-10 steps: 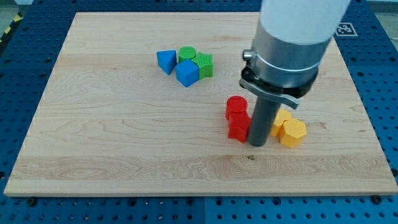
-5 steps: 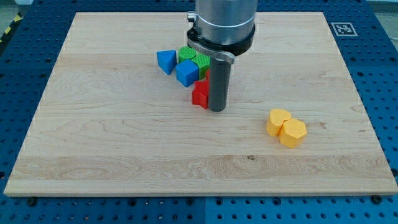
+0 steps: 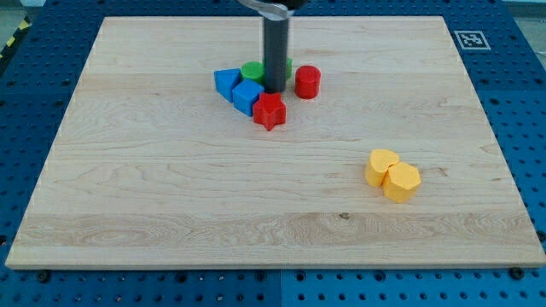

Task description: Separate the group of blocks

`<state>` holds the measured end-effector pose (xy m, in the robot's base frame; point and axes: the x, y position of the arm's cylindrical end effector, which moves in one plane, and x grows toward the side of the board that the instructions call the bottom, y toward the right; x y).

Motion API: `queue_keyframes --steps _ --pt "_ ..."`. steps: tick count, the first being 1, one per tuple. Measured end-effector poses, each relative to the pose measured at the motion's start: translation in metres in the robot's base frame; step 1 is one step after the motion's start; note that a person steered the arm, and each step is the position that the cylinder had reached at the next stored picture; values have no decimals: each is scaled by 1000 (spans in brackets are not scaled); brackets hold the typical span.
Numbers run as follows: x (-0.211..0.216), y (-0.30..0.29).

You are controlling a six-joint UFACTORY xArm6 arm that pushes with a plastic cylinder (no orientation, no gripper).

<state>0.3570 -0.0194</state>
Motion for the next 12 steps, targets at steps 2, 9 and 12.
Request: queue_keyframes --steps 2,9,12 --pt "19 -24" --pt "-11 -18" --pt "-2 -28"
